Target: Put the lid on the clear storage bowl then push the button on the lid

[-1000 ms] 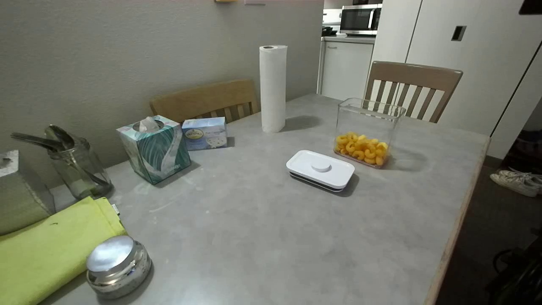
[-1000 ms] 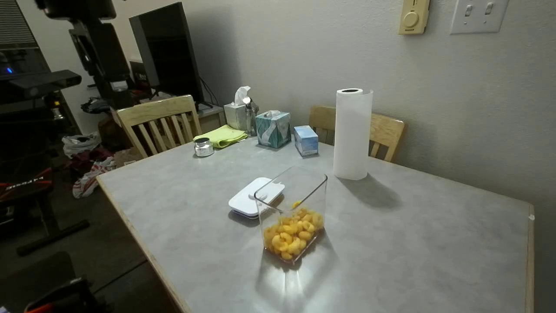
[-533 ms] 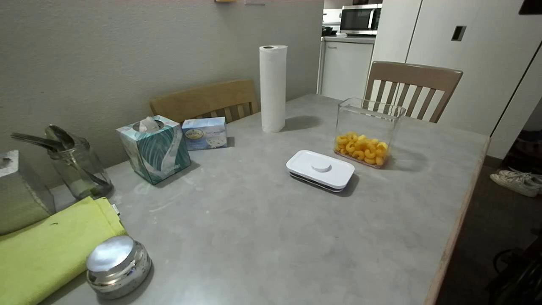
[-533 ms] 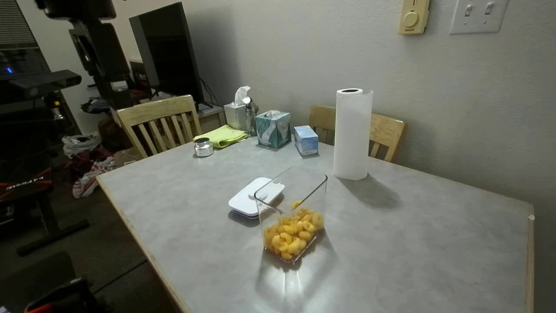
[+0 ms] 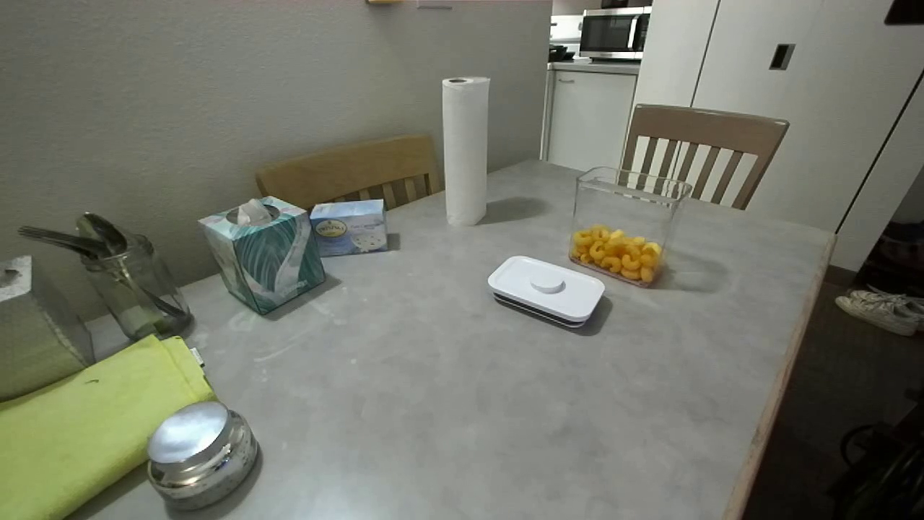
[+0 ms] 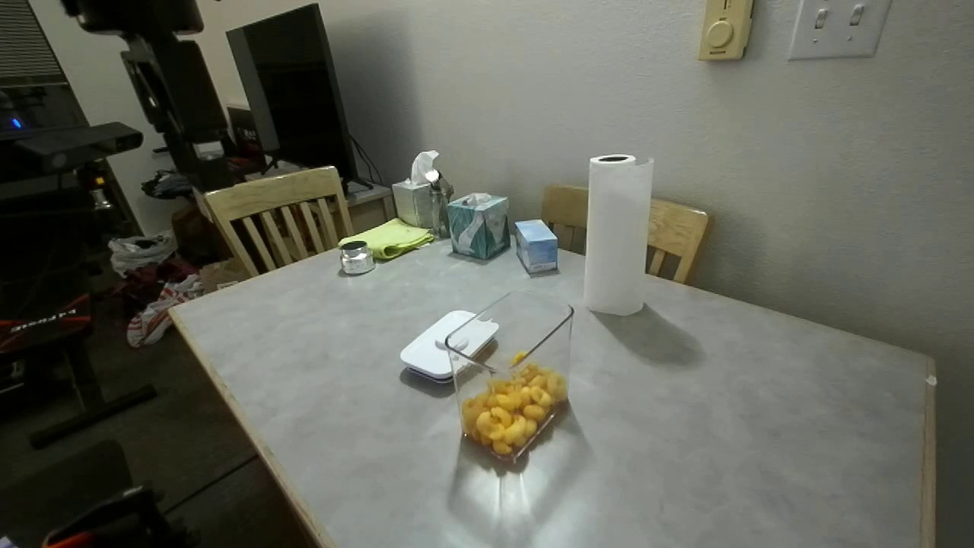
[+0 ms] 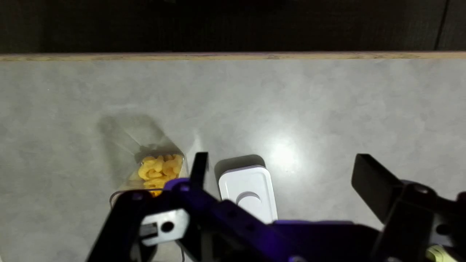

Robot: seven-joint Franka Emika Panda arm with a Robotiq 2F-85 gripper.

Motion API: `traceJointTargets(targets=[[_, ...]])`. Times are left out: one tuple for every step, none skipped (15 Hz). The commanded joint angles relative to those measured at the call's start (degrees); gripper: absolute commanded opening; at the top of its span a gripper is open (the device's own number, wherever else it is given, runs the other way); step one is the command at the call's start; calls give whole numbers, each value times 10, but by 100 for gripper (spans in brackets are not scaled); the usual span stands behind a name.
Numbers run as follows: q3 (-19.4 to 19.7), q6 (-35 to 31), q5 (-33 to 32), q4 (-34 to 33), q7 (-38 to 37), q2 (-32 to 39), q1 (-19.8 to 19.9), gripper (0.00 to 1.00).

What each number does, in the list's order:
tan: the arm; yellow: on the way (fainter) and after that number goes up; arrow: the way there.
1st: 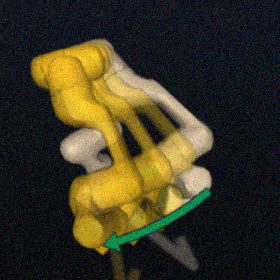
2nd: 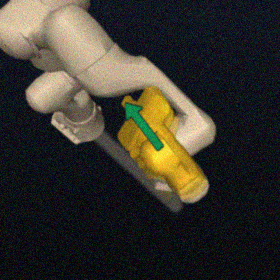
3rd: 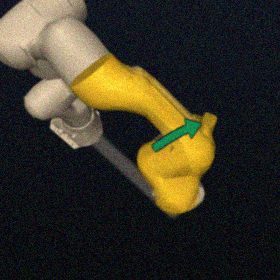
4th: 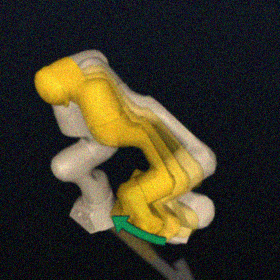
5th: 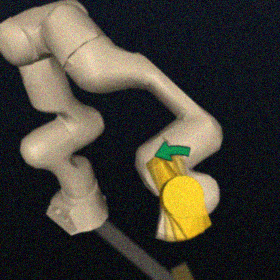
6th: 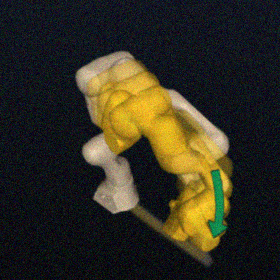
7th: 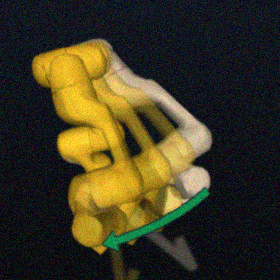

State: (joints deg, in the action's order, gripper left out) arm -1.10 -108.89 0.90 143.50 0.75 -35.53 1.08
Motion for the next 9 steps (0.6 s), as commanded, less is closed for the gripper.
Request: traceJointTargets(targets=[[4,1,-3,-1,-2,0,-5,100],[4,1,-3,-1,-2,0,-5,100],[4,1,-3,-1,-2,0,-5,100],[4,1,-3,-1,-2,0,-5,100],[4,1,-3,-1,-2,0,-5,100],[4,1,-3,-1,-2,0,-5,100],[4,1,-3,-1,-2,0,-5,100],[7,1,-1,-2,3,2,-5,100],[10,-2,-5,-2,7,3,-3,100]])
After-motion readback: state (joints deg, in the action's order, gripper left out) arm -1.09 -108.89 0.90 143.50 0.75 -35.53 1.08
